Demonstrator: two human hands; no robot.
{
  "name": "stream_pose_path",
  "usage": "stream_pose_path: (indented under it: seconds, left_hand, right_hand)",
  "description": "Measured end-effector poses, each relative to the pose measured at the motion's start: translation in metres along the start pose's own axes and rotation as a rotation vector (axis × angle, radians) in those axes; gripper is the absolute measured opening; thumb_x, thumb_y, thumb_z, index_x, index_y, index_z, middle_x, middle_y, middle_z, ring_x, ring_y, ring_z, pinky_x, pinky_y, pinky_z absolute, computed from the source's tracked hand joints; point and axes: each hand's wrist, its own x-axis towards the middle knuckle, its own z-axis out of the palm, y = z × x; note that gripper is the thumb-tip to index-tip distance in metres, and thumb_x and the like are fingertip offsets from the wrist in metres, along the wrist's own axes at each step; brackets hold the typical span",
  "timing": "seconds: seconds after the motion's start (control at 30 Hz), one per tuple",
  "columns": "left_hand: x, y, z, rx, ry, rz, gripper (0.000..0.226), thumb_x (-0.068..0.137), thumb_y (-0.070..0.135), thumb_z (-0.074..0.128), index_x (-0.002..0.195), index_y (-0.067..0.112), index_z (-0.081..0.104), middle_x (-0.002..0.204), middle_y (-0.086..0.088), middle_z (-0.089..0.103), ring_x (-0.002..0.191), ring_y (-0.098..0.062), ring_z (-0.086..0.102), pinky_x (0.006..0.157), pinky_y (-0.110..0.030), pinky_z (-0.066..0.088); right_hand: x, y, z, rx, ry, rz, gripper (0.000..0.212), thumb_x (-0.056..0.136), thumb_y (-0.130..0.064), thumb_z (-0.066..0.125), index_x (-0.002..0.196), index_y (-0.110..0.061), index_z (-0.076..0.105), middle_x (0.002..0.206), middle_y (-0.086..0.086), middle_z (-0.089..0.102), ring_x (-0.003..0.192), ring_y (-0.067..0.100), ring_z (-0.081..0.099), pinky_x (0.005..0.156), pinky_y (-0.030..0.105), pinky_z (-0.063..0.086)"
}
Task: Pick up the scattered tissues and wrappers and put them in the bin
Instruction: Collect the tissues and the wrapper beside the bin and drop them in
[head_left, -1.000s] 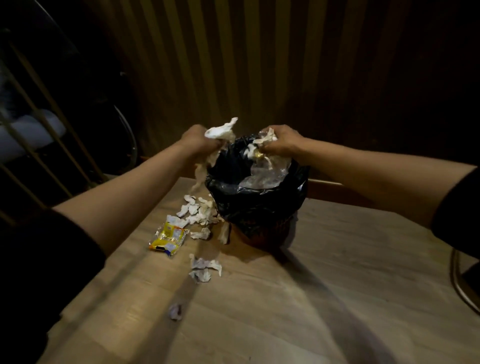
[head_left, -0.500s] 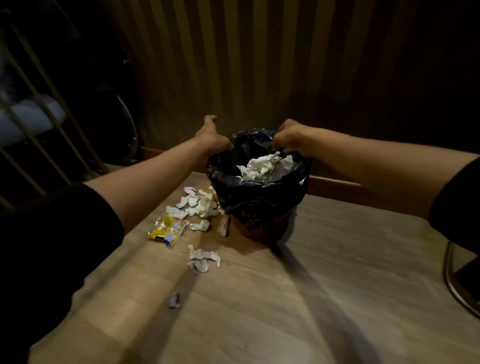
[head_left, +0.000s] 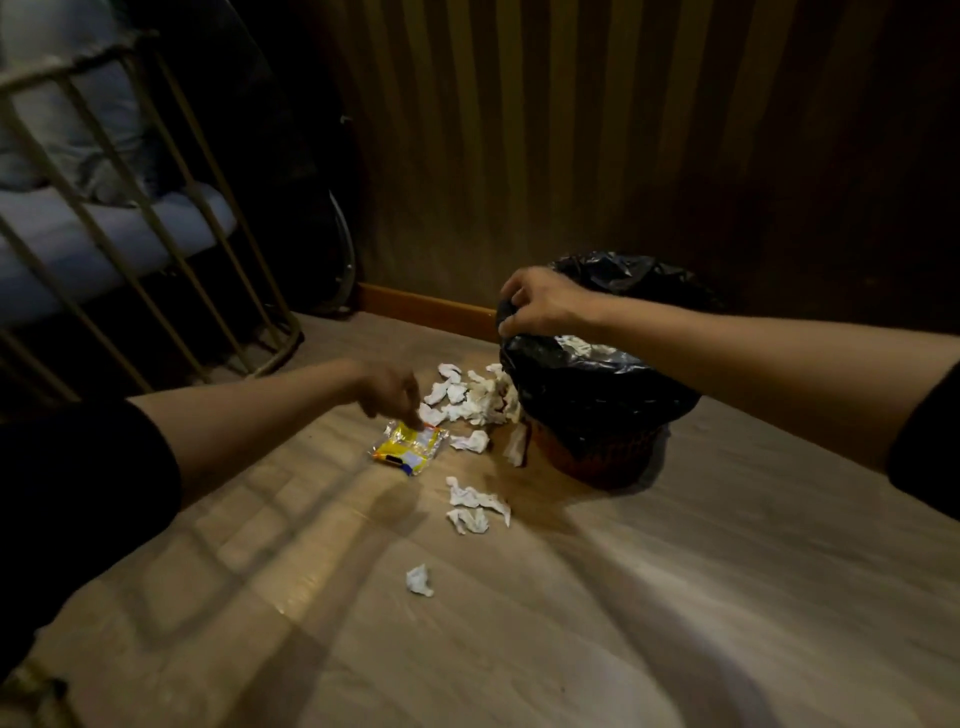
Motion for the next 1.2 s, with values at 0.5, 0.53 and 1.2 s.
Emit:
stream_pose_path:
  seconds: [0.5, 0.53, 1.2]
  left_hand:
    - [0.077, -0.061, 0.14, 0.39, -0.153, 0.215, 0.045, 0.087, 0.025, 0.066, 0.125, 0.003, 0.057, 0.128, -0.016, 0.061, 0.113, -0.032, 0.063, 0.088, -0.041, 0.053]
    - [0.08, -0.065, 0.146, 0.371, -0.124, 0.217, 0.042, 0.087, 0.022, 0.063, 0.124, 0.002, 0.056, 0.129, -0.018, 0.058, 0.115, -0.035, 0.061, 0.086, -0.042, 0.052]
    - [0.104, -0.097, 0.152, -0.046, 0.057, 0.256, 0.031, 0.082, 0.028, 0.07, 0.108, 0.013, 0.067, 0.117, -0.012, 0.068, 0.113, -0.029, 0.06, 0.088, -0.032, 0.048]
  right_hand:
    - [0.008, 0.002, 0.139, -0.599, -0.448, -0.044, 0.038, 0.088, -0.023, 0.064, 0.121, -0.005, 0.06, 0.119, 0.016, 0.064, 0.106, 0.03, 0.062, 0.085, 0.039, 0.054]
    - [0.011, 0.006, 0.15, -0.627, -0.483, -0.003, 0.038, 0.089, -0.021, 0.062, 0.123, -0.005, 0.059, 0.122, 0.016, 0.063, 0.109, 0.031, 0.062, 0.087, 0.039, 0.055]
    - [0.097, 0.027, 0.243, -0.828, -0.544, -0.133, 0.044, 0.09, -0.019, 0.065, 0.129, -0.003, 0.055, 0.128, 0.017, 0.059, 0.114, 0.031, 0.062, 0.073, 0.03, 0.043]
